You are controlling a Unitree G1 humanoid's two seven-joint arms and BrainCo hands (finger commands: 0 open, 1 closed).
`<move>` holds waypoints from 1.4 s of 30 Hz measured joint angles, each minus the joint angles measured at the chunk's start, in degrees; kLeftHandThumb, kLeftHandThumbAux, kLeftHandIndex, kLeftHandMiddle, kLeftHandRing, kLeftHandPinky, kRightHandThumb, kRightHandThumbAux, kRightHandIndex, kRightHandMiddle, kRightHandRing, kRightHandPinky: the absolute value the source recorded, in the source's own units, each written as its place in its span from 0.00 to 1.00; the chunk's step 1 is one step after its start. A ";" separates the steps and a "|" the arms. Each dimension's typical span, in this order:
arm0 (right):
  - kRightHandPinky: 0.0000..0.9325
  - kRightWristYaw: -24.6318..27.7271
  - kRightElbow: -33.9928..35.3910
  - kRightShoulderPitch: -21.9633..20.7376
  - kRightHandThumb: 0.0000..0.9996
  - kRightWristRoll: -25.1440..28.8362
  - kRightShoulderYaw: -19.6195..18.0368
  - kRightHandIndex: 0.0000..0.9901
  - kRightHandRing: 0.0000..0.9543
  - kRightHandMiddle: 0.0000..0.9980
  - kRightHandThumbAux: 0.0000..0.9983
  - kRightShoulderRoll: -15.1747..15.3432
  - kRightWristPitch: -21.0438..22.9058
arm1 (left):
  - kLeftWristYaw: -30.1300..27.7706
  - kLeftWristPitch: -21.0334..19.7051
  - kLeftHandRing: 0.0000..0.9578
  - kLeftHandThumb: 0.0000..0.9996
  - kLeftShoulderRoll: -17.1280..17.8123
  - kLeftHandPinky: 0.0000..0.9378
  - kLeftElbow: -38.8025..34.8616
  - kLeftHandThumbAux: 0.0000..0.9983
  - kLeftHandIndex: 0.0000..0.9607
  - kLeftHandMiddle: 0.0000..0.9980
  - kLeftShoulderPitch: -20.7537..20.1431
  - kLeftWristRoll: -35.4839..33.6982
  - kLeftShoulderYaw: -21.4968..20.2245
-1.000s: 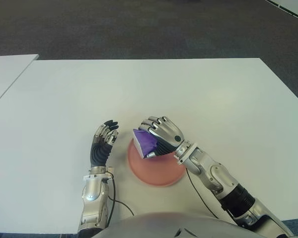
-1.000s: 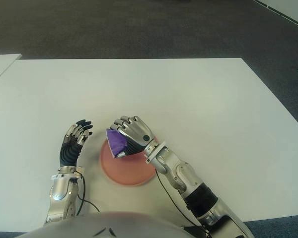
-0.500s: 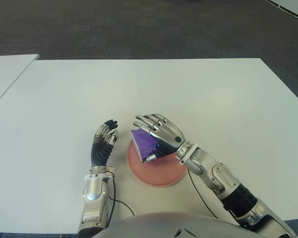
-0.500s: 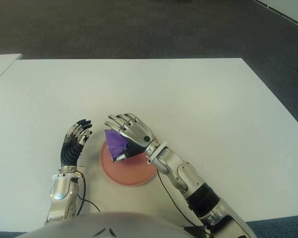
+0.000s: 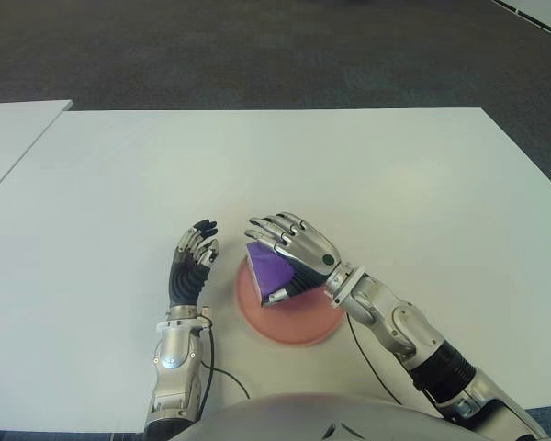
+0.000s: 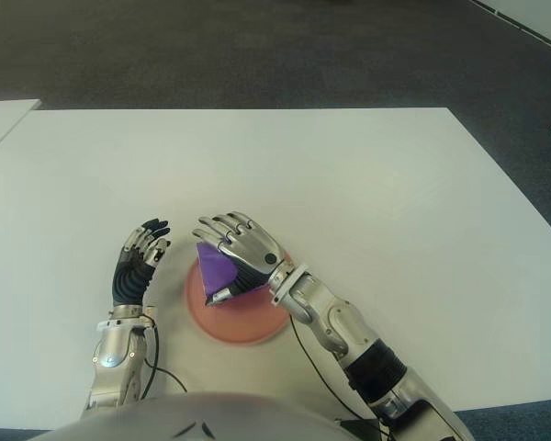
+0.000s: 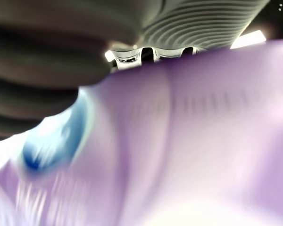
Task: Put the tissue paper into the plate.
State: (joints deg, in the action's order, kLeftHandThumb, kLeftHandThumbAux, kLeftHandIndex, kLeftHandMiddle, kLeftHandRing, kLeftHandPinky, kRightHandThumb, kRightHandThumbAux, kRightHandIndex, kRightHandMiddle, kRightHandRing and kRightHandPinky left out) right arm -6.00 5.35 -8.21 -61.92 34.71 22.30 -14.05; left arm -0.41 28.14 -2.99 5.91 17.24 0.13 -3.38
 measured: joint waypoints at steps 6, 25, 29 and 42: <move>0.00 1.80 0.54 0.30 0.03 0.40 -0.19 0.00 0.00 0.00 0.32 0.25 -0.01 | 0.07 0.04 0.26 0.21 0.12 0.30 0.88 0.61 0.22 0.24 -0.48 -0.07 0.00; 0.00 12.95 8.16 0.11 0.07 6.39 -5.17 0.00 0.00 0.00 0.29 3.65 -0.61 | -1.41 2.00 0.29 0.23 0.77 0.35 3.63 0.62 0.25 0.26 -2.46 -2.51 0.00; 0.00 14.74 10.48 -0.55 0.08 7.36 -7.34 0.00 0.00 0.00 0.30 4.38 -0.57 | -1.41 1.95 0.30 0.24 0.88 0.35 3.66 0.61 0.25 0.27 -2.70 -2.69 -0.03; 0.05 14.70 2.17 -4.26 0.13 17.15 -15.69 0.00 0.00 0.00 0.30 1.13 2.12 | 0.14 0.07 0.29 0.24 -0.02 0.33 3.86 0.58 0.24 0.27 -2.83 -1.75 -0.09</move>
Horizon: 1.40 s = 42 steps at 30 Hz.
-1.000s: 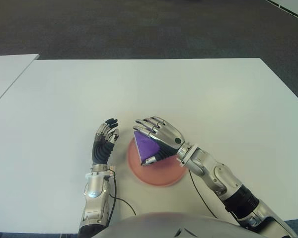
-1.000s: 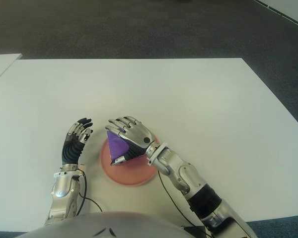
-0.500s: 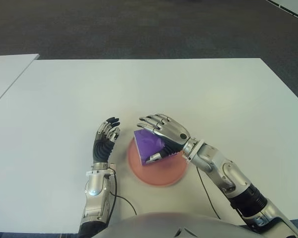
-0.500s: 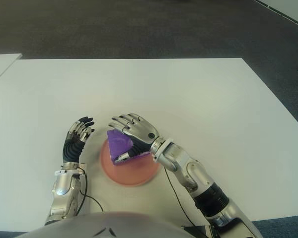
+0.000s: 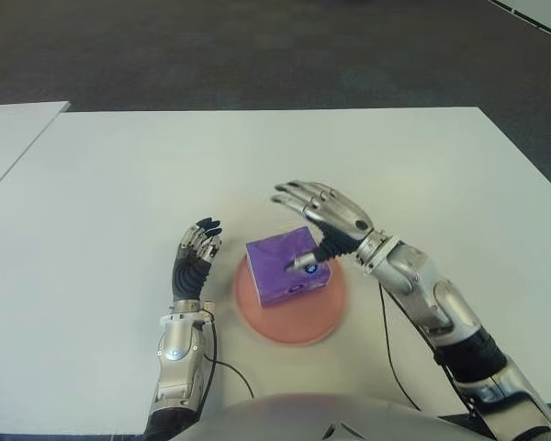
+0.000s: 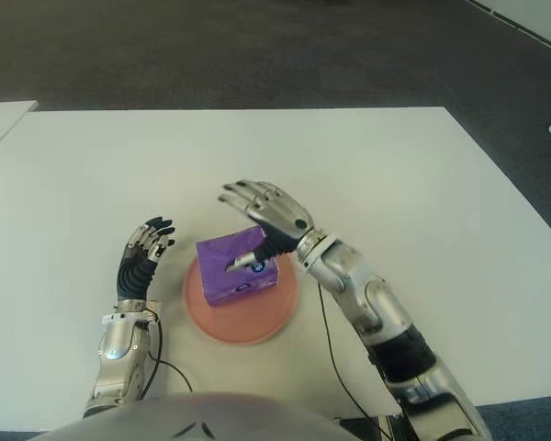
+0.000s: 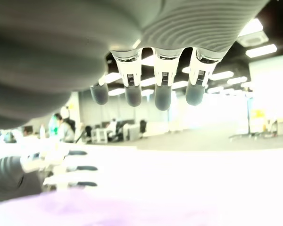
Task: Put the tissue paper into the plate.
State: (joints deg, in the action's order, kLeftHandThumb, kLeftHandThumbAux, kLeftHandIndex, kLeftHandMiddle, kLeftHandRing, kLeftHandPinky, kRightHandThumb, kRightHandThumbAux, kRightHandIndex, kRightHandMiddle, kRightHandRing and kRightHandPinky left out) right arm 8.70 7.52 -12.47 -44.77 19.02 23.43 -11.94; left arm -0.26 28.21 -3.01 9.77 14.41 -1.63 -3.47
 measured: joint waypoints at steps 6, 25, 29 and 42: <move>0.09 -3.97 -5.36 0.41 0.14 8.89 -4.12 0.00 0.01 0.00 0.30 -6.90 3.09 | 0.58 -0.33 0.29 0.23 -0.11 0.33 0.02 0.59 0.24 0.27 0.01 0.53 0.01; 0.10 -12.02 -17.84 8.63 0.16 26.46 -11.32 0.10 0.07 0.08 0.50 -16.18 -0.92 | 2.62 -2.33 0.28 0.23 -0.66 0.32 -0.71 0.56 0.25 0.26 0.35 2.61 0.33; 0.12 -12.78 -20.02 9.98 0.17 27.36 -11.94 0.11 0.08 0.10 0.53 -16.60 -1.70 | 2.49 -2.45 0.28 0.23 -0.54 0.31 0.00 0.56 0.24 0.26 0.10 1.74 0.06; 0.24 -13.40 -28.24 9.51 0.31 33.25 -14.66 0.16 0.21 0.20 0.55 -17.75 -9.88 | 2.50 -3.53 0.29 0.25 -0.67 0.33 -0.69 0.59 0.24 0.27 0.92 1.08 0.07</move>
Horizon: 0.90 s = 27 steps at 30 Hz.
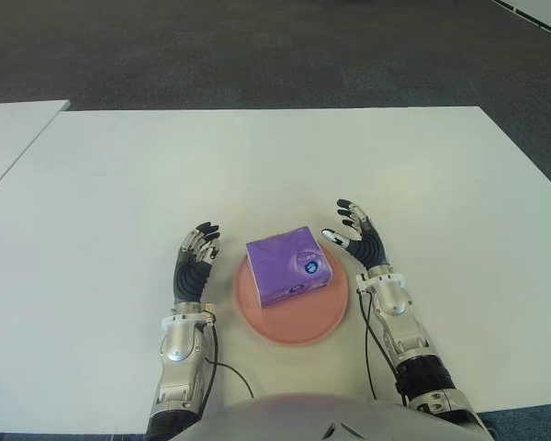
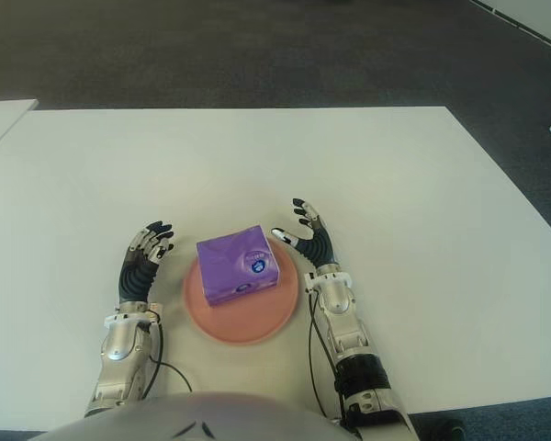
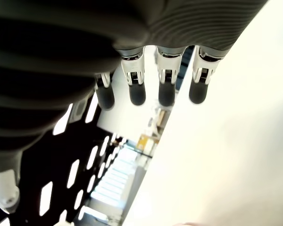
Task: Put the tissue paper into the plate.
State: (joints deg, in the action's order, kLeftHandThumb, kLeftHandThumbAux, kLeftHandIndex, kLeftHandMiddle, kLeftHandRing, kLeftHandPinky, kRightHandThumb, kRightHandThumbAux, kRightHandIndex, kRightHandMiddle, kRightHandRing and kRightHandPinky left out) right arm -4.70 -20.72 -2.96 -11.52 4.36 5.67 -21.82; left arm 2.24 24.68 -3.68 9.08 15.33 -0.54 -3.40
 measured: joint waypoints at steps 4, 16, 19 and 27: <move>0.25 0.15 -0.44 0.38 0.33 0.88 -0.35 0.17 0.23 0.22 0.55 -0.24 -1.82 | 0.00 -0.90 0.29 0.25 0.00 0.33 -0.08 0.60 0.25 0.28 0.02 -0.75 -0.10; 0.26 0.66 -0.18 4.77 0.37 3.75 -0.93 0.19 0.26 0.26 0.58 -2.57 -5.11 | 0.09 -1.97 0.30 0.27 0.40 0.35 -0.39 0.61 0.23 0.28 0.34 -1.02 -0.47; 0.25 0.64 -0.23 5.04 0.39 4.19 -1.21 0.19 0.26 0.26 0.60 -2.99 -5.75 | 0.11 -2.00 0.31 0.27 0.57 0.36 -0.42 0.61 0.23 0.27 0.35 -1.04 -0.58; 0.22 0.62 -1.61 4.82 0.39 6.03 -2.98 0.19 0.26 0.28 0.62 -3.72 -7.98 | 0.08 -1.99 0.31 0.27 0.76 0.36 -0.48 0.61 0.24 0.28 0.49 -1.20 -0.83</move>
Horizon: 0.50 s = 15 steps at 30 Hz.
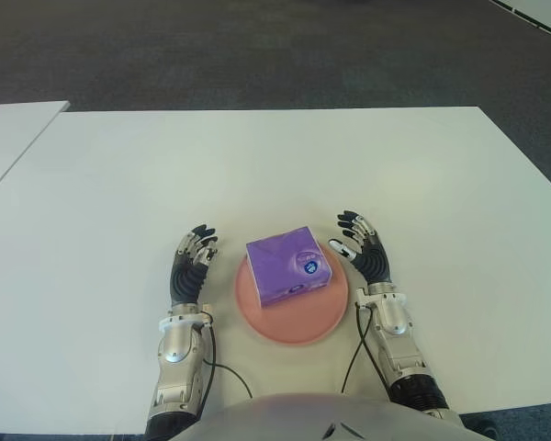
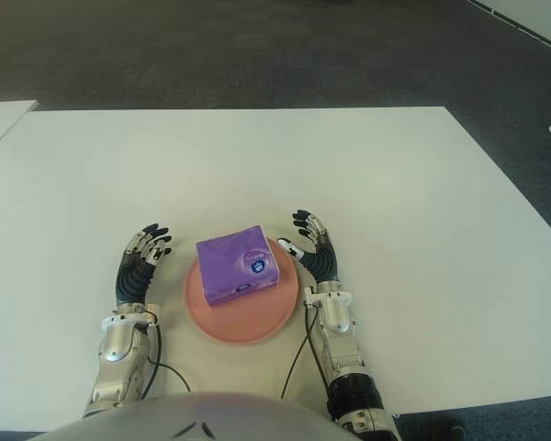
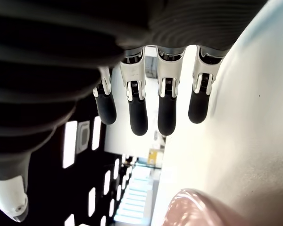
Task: Put the tissue paper into the plate.
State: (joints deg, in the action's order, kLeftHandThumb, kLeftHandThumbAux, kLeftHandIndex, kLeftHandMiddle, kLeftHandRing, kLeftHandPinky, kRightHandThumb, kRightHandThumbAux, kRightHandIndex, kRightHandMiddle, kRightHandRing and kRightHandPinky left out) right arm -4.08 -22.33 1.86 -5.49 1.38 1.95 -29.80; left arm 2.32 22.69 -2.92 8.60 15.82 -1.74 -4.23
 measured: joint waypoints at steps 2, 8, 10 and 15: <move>0.21 -0.04 -0.18 -0.05 0.38 0.21 -0.36 0.19 0.26 0.28 0.63 -0.14 -0.16 | -0.09 -0.01 0.31 0.26 0.09 0.36 -0.11 0.61 0.24 0.27 0.11 -0.15 -0.03; 0.19 -0.21 -0.70 0.04 0.37 0.34 -0.88 0.18 0.27 0.31 0.67 -0.61 -0.20 | -0.86 -0.47 0.32 0.25 0.71 0.37 -1.01 0.61 0.23 0.28 1.00 -0.86 -0.07; 0.19 -0.25 -0.68 0.21 0.37 0.39 -1.03 0.18 0.27 0.31 0.68 -0.85 -0.18 | -1.00 -0.72 0.32 0.25 0.85 0.37 -1.32 0.60 0.24 0.28 1.23 -1.07 -0.07; 0.19 -0.64 -0.46 0.54 0.39 0.42 -1.63 0.18 0.27 0.33 0.70 -1.40 0.31 | -1.01 -1.24 0.32 0.25 1.04 0.37 -1.73 0.60 0.23 0.28 1.34 -1.06 -0.07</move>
State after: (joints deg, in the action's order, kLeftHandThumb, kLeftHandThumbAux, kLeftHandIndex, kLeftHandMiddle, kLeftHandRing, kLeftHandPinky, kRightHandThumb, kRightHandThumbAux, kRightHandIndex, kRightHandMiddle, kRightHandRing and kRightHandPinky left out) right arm -4.72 -22.79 2.40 -5.06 -0.25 0.55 -29.49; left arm 1.31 21.45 -1.89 6.87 17.16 -2.81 -4.30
